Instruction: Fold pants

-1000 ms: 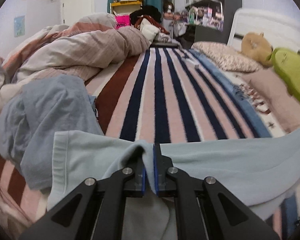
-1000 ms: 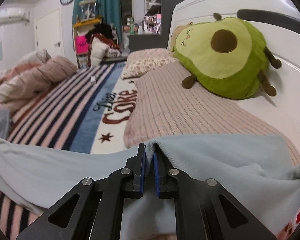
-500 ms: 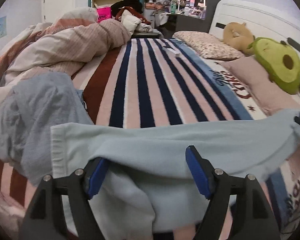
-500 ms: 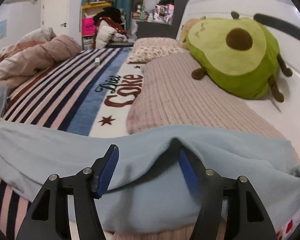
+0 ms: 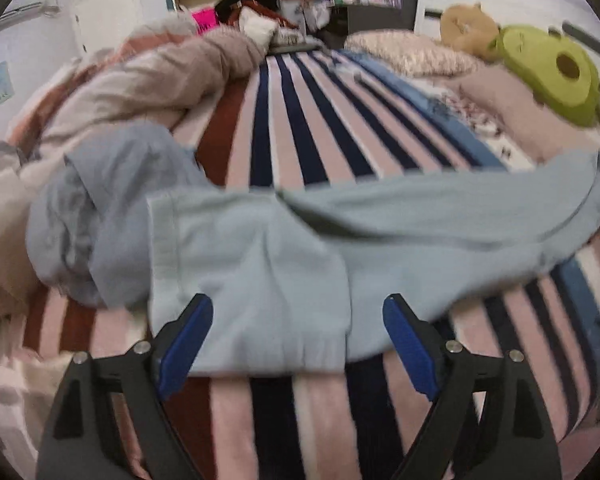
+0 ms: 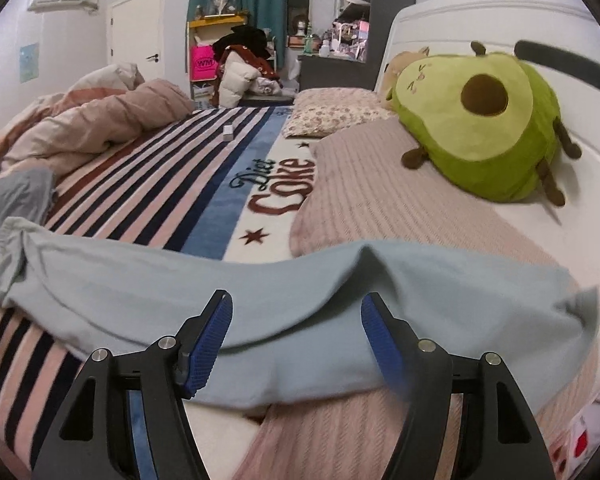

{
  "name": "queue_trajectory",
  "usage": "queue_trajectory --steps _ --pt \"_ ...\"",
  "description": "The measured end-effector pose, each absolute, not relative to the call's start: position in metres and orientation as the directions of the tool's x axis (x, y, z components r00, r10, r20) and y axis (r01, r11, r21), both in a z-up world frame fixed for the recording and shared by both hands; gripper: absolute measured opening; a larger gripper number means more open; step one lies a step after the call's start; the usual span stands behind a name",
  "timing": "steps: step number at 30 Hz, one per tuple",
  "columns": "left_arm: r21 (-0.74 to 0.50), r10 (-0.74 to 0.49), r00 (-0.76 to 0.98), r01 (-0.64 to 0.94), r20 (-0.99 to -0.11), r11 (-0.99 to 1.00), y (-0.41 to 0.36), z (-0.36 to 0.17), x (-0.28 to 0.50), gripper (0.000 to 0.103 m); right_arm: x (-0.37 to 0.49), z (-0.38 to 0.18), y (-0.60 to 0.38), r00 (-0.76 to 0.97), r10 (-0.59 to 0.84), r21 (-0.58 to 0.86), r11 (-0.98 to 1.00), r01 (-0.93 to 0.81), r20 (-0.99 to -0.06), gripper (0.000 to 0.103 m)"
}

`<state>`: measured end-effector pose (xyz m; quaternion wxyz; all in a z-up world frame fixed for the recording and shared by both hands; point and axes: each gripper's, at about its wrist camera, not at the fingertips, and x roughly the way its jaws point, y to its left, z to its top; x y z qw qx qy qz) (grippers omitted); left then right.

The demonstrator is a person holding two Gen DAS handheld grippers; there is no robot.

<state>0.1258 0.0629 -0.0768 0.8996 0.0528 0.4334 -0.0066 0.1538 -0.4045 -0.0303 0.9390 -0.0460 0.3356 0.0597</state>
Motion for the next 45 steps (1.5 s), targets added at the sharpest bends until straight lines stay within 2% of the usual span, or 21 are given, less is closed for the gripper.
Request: queue_trajectory --steps 3,6,8,9,11,12,13,16,17,23,30,35,36,37,38,41,45 --pt "0.1 0.039 0.594 0.071 -0.803 0.992 0.056 -0.098 0.124 0.084 0.151 -0.034 -0.403 0.759 0.092 -0.036 0.988 -0.15 -0.644 0.063" --pt "0.18 0.116 0.587 0.052 -0.801 0.982 0.05 -0.111 0.122 0.083 0.148 -0.036 -0.401 0.757 0.089 -0.044 0.987 -0.153 -0.648 0.063" --pt "0.197 0.136 0.582 0.043 -0.802 0.979 0.051 -0.115 0.123 0.076 0.147 -0.037 -0.401 0.754 0.091 -0.041 0.987 -0.155 -0.65 0.063" --pt "0.204 0.144 0.58 0.04 -0.802 0.978 0.051 -0.115 0.123 0.066 0.147 -0.037 -0.401 0.753 0.093 -0.038 0.987 -0.154 -0.651 0.063" --pt "0.216 0.153 0.577 0.041 -0.803 0.976 0.052 -0.116 0.123 0.055 0.147 -0.038 -0.401 0.753 0.094 -0.035 0.987 -0.154 -0.651 0.063" --pt "0.215 0.153 0.577 0.041 -0.803 0.976 0.054 -0.115 0.123 0.046 0.147 -0.038 -0.401 0.754 0.094 -0.035 0.988 -0.153 -0.651 0.063" --pt "0.225 0.165 0.576 0.035 -0.801 0.974 0.055 -0.114 0.122 0.03 0.147 -0.038 -0.401 0.754 0.095 -0.034 0.987 -0.154 -0.65 0.063" --pt "0.245 0.192 0.574 0.016 -0.796 0.969 0.061 -0.112 0.123 0.015 0.148 -0.039 -0.402 0.753 0.1 -0.024 0.988 -0.152 -0.65 0.063" --pt "0.231 0.184 0.583 0.005 -0.791 0.973 0.064 -0.109 0.122 0.014 0.148 -0.039 -0.401 0.753 0.103 -0.02 0.988 -0.153 -0.65 0.063" --pt "0.164 0.188 0.652 -0.099 -0.734 0.982 0.091 -0.075 0.134 0.013 0.148 -0.038 -0.395 0.758 0.113 -0.018 0.986 -0.163 -0.643 0.063" --pt "0.185 0.308 0.688 -0.249 -0.657 0.951 0.13 -0.059 0.18 0.014 0.153 -0.033 -0.386 0.76 0.1 -0.037 0.986 -0.161 -0.642 0.063" --pt "0.206 0.44 0.656 -0.406 -0.613 0.891 0.168 -0.065 0.215 0.023 0.158 -0.037 -0.378 0.748 0.084 -0.056 0.986 -0.159 -0.658 0.063" --pt "0.189 0.449 0.652 -0.431 -0.611 0.882 0.176 -0.064 0.218 0.035 0.16 -0.038 -0.376 0.745 0.08 -0.061 0.985 -0.16 -0.662 0.063" --pt "0.16 0.437 0.663 -0.436 -0.608 0.885 0.179 -0.062 0.217 0.048 0.161 -0.039 -0.374 0.742 0.077 -0.066 0.985 -0.161 -0.666 0.063" --pt "0.126 0.417 0.682 -0.434 -0.601 0.892 0.181 -0.058 0.213 0.05 0.163 -0.041 -0.373 0.739 0.073 -0.07 0.985 -0.16 -0.67 0.063" --pt "0.085 0.339 0.724 -0.364 -0.601 0.928 0.17 -0.049 0.201 0.05 0.168 -0.044 -0.368 0.728 0.07 -0.074 0.984 -0.164 -0.682 0.063" --pt "0.024 0.142 0.753 -0.166 -0.642 0.986 0.134 -0.046 0.187 0.05 0.17 -0.048 -0.359 0.72 0.099 -0.059 0.98 -0.192 -0.687 0.063"
